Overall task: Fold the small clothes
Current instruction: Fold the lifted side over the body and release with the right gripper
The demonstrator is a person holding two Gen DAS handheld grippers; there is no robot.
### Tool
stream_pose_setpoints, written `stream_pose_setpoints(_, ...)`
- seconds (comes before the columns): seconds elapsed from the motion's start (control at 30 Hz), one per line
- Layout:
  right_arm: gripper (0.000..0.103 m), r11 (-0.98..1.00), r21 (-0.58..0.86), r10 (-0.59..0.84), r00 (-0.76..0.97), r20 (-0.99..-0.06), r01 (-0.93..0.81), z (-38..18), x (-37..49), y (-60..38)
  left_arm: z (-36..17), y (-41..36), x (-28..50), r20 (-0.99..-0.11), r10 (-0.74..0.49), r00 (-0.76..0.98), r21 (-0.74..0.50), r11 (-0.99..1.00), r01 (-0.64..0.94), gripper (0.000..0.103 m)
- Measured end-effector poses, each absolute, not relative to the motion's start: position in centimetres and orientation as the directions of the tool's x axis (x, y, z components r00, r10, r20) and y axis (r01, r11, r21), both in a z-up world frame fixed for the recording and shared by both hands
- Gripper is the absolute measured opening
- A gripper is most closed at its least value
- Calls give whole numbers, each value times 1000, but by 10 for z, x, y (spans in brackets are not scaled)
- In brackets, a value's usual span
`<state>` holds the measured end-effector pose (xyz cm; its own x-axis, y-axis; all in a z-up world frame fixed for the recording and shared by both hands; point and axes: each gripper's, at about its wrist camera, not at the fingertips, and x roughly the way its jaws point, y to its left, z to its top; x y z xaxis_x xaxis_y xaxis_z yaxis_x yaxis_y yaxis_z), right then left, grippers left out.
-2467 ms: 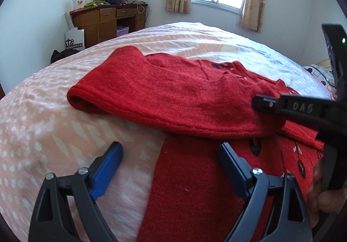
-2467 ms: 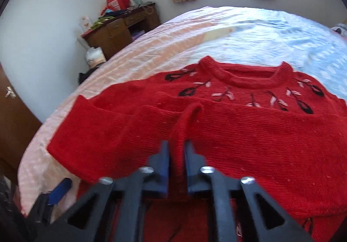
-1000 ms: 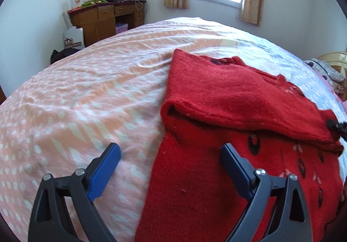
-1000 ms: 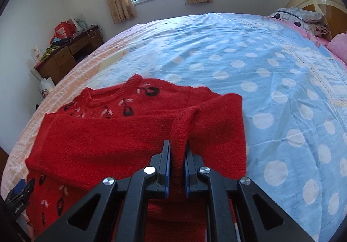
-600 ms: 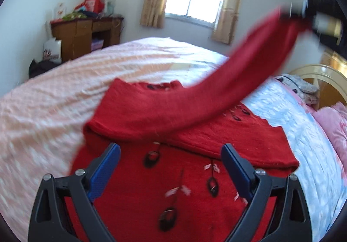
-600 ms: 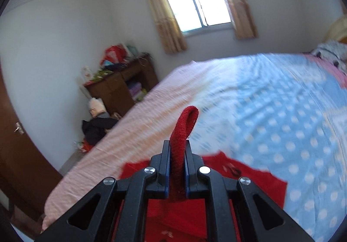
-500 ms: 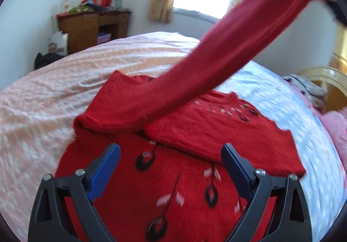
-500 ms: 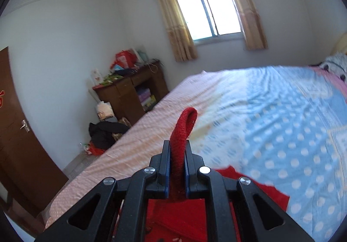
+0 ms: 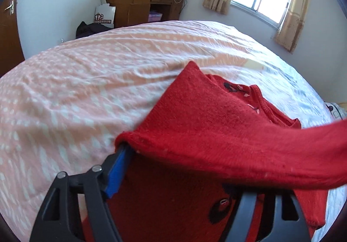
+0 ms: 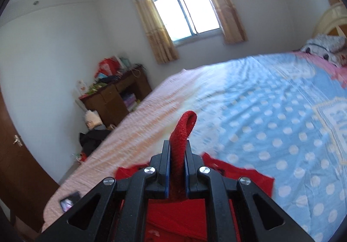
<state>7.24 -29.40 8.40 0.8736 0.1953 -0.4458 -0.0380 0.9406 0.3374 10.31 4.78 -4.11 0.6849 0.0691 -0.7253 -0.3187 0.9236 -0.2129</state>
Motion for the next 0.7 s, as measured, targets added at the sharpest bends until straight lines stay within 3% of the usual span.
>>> stream_pose_setpoints(0.23, 9, 973, 205, 61, 734, -676, 108, -30, 75, -329, -43, 38, 106, -729, 88, 679, -172, 936, -306, 76)
stream_pose_setpoints(0.33, 10, 961, 231, 80, 645, -760, 152, -75, 72, -341, -44, 34, 107, -741, 79, 666, -142, 952, -272, 77)
stream_pose_setpoints(0.6, 10, 938, 308, 113, 695, -710, 162, -80, 58, -351, -44, 28, 84, -747, 80, 659, -60, 980, -187, 77)
stream_pose_setpoints(0.7, 14, 936, 313, 119, 688, -716, 164, -77, 53, -352, -44, 27, 69, -754, 79, 652, -24, 989, -147, 83)
